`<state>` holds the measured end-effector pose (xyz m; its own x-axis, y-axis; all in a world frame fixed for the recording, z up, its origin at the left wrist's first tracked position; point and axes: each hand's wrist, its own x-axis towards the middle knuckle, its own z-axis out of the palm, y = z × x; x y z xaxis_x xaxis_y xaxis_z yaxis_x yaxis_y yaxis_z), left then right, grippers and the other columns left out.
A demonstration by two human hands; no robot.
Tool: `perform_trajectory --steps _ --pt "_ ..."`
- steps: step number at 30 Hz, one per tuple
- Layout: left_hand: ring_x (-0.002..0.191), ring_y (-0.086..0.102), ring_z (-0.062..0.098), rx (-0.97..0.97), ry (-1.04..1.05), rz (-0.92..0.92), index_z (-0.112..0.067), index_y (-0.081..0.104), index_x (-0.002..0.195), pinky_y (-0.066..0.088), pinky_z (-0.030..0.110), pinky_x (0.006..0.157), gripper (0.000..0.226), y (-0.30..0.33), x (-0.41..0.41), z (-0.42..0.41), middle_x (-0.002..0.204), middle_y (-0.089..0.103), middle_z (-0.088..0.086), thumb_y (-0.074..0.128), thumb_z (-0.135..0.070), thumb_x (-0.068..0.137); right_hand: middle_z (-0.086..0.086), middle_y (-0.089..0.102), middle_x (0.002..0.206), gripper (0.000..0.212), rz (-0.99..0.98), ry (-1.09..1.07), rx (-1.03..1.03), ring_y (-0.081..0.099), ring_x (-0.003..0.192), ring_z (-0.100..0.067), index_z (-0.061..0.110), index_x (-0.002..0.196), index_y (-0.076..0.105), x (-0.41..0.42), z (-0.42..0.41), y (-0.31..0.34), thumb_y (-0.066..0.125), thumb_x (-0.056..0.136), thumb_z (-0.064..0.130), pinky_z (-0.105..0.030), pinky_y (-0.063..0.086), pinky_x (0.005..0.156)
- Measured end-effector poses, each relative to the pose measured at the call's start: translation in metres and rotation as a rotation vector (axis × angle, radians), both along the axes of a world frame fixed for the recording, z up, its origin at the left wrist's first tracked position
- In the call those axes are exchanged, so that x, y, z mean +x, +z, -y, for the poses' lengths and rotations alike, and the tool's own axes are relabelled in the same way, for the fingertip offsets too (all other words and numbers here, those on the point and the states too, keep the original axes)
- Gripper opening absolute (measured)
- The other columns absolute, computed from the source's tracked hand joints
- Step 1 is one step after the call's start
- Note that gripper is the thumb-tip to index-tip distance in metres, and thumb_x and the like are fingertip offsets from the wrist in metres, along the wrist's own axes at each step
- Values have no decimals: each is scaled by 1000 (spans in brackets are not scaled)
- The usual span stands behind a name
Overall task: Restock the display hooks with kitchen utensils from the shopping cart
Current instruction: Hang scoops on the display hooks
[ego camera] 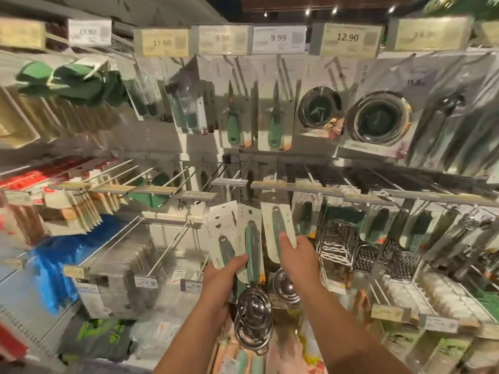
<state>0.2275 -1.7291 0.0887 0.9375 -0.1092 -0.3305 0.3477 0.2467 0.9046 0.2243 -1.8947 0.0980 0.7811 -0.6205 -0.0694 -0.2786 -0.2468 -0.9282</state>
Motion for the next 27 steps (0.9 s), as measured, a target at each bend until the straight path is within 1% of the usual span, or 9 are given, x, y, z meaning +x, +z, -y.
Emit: perform_trajectory --steps 2,5,9,11,14,16,18,23,27 --pt "93 74 27 -11 21 -2 -14 58 125 60 38 70 57 -2 1 0 109 75 9 89 -27 78 -11 60 139 69 -23 -7 32 58 123 -31 9 147 49 8 -2 1 49 101 60 -45 49 102" --pt "97 76 29 -28 28 4 -15 61 128 63 45 80 64 -2 2 0 110 78 8 91 -31 74 -11 60 142 72 -100 29 45 56 128 -35 12 146 51 21 2 3 45 99 65 -51 48 108" --pt "91 78 32 -52 15 13 -15 67 121 62 53 89 40 -2 4 -3 101 80 10 83 -21 84 -10 38 162 72 -164 90 116 38 147 -35 13 160 31 24 -1 11 43 105 57 -51 34 118" --pt "90 78 32 -70 18 14 -15 66 118 62 51 86 36 -2 5 -2 99 80 10 82 -19 86 -6 50 151 61 -149 144 183 50 136 -32 15 154 40 23 -5 8 45 106 53 -48 40 115" --pt "89 78 30 -61 39 18 -16 65 115 62 47 82 36 -2 6 2 99 80 8 84 -19 84 1 72 113 42 -131 264 245 68 105 -21 20 120 67 17 -11 2 48 104 54 -49 54 102" --pt "90 78 31 -60 16 23 -15 66 115 61 49 88 36 -2 5 7 97 81 8 84 -21 84 5 77 103 32 -85 321 262 71 100 -17 28 102 71 14 -11 1 51 103 53 -45 56 98" --pt "89 77 27 -45 18 43 -19 66 110 60 45 86 31 -3 4 9 93 81 4 84 -24 85 10 74 103 24 -32 350 232 68 98 -8 29 102 69 9 -13 3 57 102 50 -38 54 95" --pt "102 76 31 -73 -12 65 -19 68 126 57 53 100 57 -11 -4 27 110 79 8 88 -34 75 3 70 122 63 50 382 219 68 111 -16 26 125 60 3 -4 -4 73 79 67 -46 55 100" --pt "112 73 29 -113 -11 65 -20 65 133 53 52 105 52 -23 -11 35 120 77 8 79 -35 85 -4 62 138 74 66 446 280 63 124 -22 25 138 52 3 2 -10 73 80 65 -50 52 105"
